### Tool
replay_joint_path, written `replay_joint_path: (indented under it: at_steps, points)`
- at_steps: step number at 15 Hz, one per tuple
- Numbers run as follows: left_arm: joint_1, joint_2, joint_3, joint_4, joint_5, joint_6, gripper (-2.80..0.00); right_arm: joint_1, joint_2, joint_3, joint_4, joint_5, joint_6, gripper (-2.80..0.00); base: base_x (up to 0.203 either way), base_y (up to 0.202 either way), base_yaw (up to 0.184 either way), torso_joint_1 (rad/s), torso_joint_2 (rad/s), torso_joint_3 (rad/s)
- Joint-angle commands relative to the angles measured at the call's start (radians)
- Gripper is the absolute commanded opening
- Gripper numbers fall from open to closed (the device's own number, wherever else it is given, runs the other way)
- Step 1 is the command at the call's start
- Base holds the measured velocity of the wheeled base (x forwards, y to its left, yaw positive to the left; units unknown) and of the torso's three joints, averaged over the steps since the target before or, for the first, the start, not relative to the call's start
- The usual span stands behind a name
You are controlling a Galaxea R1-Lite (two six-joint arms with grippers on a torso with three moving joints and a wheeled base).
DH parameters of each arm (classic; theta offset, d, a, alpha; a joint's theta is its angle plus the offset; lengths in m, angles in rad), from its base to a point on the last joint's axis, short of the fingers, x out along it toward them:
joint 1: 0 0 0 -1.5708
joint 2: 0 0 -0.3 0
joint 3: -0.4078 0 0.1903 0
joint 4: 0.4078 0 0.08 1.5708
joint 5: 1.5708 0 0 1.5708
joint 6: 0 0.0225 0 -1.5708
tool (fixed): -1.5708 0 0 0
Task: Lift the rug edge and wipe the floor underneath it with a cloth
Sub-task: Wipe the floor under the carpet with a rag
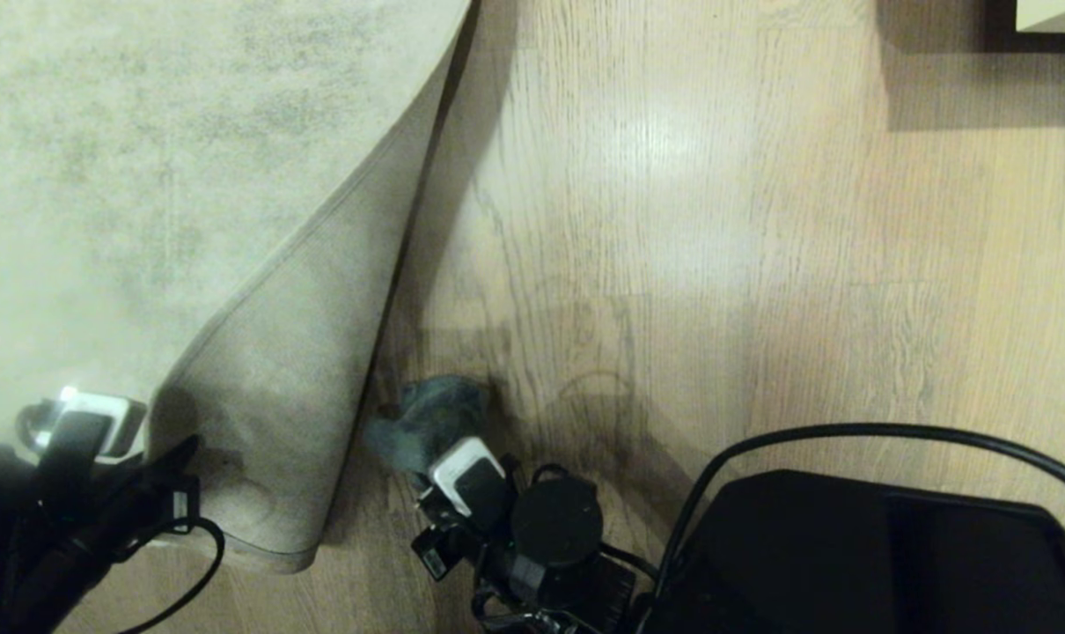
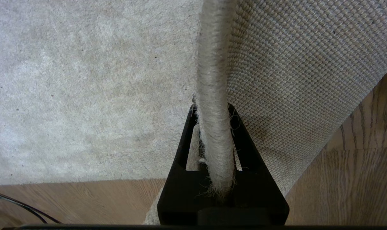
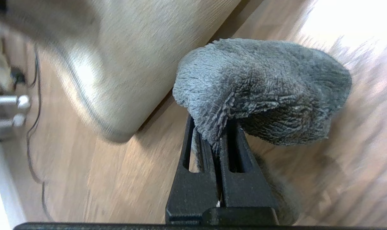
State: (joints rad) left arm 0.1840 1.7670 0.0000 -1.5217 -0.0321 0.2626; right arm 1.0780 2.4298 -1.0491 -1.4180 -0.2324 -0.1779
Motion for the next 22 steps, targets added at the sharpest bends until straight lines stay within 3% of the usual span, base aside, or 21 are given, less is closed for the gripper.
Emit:
replay_joint_path:
  at_steps: [1,22]
  points:
    - [0.002,0.000,0.000,-0.048,0.000,0.001,-2.80,0.014,0.052,-0.012,-0.009,0.001,-0.002,-2.80,0.000,0.000,0.000,0.000,0.00,0.000]
    - [0.000,0.003,0.000,-0.048,0.014,0.001,-2.80,0.011,0.218,-0.118,-0.004,0.008,0.026,-2.80,0.000,0.000,0.000,0.000,0.00,0.000]
